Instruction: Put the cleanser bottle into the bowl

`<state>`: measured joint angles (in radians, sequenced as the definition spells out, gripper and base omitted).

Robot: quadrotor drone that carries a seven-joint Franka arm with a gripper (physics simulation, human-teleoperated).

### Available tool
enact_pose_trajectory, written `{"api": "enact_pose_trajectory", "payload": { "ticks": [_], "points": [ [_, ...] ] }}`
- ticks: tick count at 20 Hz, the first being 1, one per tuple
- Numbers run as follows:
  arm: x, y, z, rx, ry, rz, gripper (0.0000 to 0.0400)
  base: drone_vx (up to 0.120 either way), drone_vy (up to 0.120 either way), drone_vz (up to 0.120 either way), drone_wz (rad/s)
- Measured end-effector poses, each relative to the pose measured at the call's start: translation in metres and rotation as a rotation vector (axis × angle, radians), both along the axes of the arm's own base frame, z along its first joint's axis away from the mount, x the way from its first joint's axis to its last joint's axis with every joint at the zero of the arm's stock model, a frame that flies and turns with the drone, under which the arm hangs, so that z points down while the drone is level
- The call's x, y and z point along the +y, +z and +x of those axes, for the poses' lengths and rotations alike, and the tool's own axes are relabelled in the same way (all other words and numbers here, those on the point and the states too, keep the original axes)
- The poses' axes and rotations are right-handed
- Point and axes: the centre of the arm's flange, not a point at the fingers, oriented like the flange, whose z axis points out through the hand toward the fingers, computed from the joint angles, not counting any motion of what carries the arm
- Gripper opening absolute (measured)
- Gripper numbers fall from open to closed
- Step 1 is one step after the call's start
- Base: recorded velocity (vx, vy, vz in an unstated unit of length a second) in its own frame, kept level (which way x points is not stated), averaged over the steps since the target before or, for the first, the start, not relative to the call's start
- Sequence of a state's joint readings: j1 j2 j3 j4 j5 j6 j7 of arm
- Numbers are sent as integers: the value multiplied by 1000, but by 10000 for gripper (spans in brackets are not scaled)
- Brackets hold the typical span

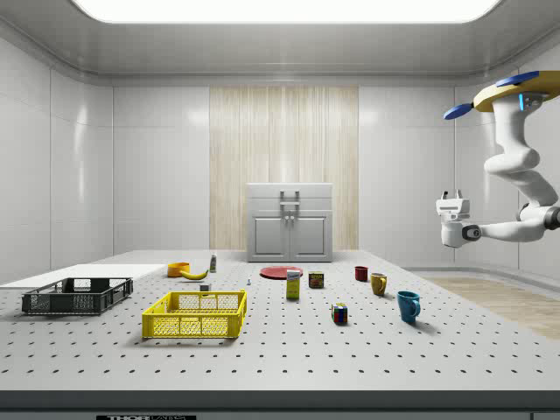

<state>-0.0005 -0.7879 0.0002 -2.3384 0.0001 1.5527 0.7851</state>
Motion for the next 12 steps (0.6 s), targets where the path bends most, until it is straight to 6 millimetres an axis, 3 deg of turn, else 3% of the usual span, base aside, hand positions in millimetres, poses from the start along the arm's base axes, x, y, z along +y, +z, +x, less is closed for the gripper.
{"api": "enact_pose_trajectory", "payload": {
  "ticks": [3, 5, 12],
  "points": [
    [0, 23, -3, -2, 0, 0, 400, 0, 0, 0, 0],
    [0, 37, -4, -4, 0, 0, 400, 0, -100, 0, 0],
    [0, 75, -1, -9, 0, 0, 400, 120, -120, 0, 0]
  ]
}}
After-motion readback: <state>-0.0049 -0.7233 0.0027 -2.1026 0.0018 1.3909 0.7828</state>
